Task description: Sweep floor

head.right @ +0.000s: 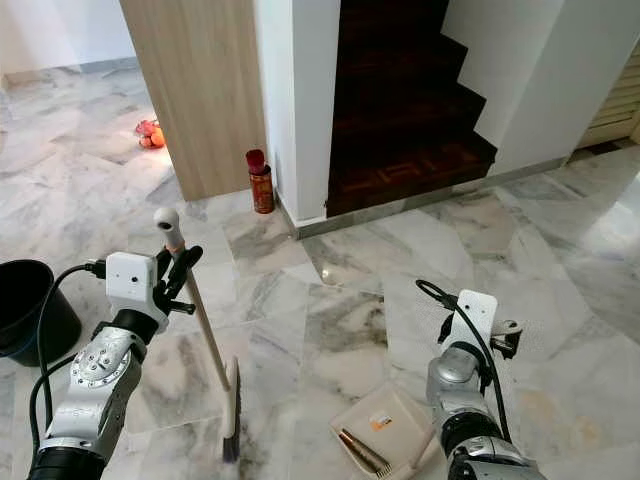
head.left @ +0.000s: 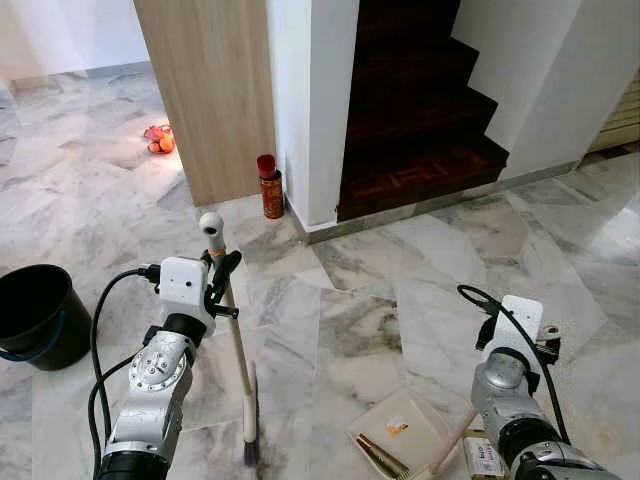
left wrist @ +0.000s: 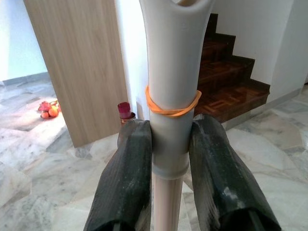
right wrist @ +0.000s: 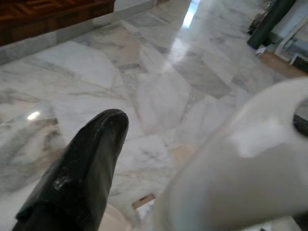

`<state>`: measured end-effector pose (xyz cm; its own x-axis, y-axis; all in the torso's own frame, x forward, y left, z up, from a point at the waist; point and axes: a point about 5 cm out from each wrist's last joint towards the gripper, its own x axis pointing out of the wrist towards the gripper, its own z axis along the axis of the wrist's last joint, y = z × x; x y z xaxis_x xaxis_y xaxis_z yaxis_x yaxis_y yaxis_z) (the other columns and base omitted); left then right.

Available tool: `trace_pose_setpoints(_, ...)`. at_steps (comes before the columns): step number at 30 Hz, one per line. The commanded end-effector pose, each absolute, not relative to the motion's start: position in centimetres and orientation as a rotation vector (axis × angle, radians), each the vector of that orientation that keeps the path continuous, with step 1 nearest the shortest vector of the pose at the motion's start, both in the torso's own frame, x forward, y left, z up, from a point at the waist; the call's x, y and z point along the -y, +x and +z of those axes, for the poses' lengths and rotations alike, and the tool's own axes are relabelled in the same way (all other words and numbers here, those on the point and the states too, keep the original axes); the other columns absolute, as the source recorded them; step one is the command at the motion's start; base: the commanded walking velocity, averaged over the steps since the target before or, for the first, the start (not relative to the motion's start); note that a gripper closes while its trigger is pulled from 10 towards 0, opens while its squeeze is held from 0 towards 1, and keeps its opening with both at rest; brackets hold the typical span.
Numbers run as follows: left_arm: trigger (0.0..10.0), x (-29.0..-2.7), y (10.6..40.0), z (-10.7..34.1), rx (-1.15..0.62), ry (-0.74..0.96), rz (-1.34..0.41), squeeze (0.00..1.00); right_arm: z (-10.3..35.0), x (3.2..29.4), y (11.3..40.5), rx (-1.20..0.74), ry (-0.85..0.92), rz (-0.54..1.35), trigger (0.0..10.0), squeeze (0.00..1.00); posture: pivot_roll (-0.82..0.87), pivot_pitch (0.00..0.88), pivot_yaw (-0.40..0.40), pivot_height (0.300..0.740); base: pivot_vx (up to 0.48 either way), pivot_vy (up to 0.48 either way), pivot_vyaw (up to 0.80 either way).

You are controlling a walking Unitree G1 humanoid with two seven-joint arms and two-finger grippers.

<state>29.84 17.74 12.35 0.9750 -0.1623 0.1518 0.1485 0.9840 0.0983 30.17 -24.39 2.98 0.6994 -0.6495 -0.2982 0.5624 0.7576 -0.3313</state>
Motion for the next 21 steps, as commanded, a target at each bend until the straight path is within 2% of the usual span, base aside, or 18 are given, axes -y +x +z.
trace_pose_setpoints(1, 10.0, -17.50, 30.04, 13.04, 0.194, 0.111, -0.168, 0.00, 2.84, 24.92, 29.85, -0.432, -0.248, -0.703, 10.0, 1.00, 0.08, 0.000, -0.026, 0.740, 0.000, 0.000, 0.00)
trace_pose_setpoints(12, 10.0, -17.42, 29.99, 12.88, 0.186, 0.109, -0.172, 0.00, 2.87, 25.34, 29.67, -0.442, -0.221, -0.739, 10.0, 1.00, 0.08, 0.000, -0.026, 0.740, 0.000, 0.000, 0.00)
trace_pose_setpoints(13, 10.0, -17.33, 29.99, 12.84, 0.184, 0.109, -0.176, 0.00, 2.75, 25.20, 29.68, -0.453, -0.204, -0.727, 10.0, 0.05, 0.08, 0.004, -0.028, 0.740, 0.000, 0.000, 0.00)
trace_pose_setpoints(14, 10.0, -17.29, 30.00, 12.80, 0.182, 0.110, -0.178, 0.00, 2.73, 25.12, 29.70, -0.454, -0.197, -0.722, 10.0, 0.00, 0.08, 0.004, -0.028, 0.740, 0.000, 0.000, 0.00)
trace_pose_setpoints(21, 10.0, -17.03, 30.00, 12.62, 0.177, 0.108, -0.185, 0.00, 2.62, 25.31, 29.42, -0.461, -0.171, -0.742, 10.0, 0.00, 0.07, 0.008, -0.030, 0.740, 0.000, 0.000, 0.00)
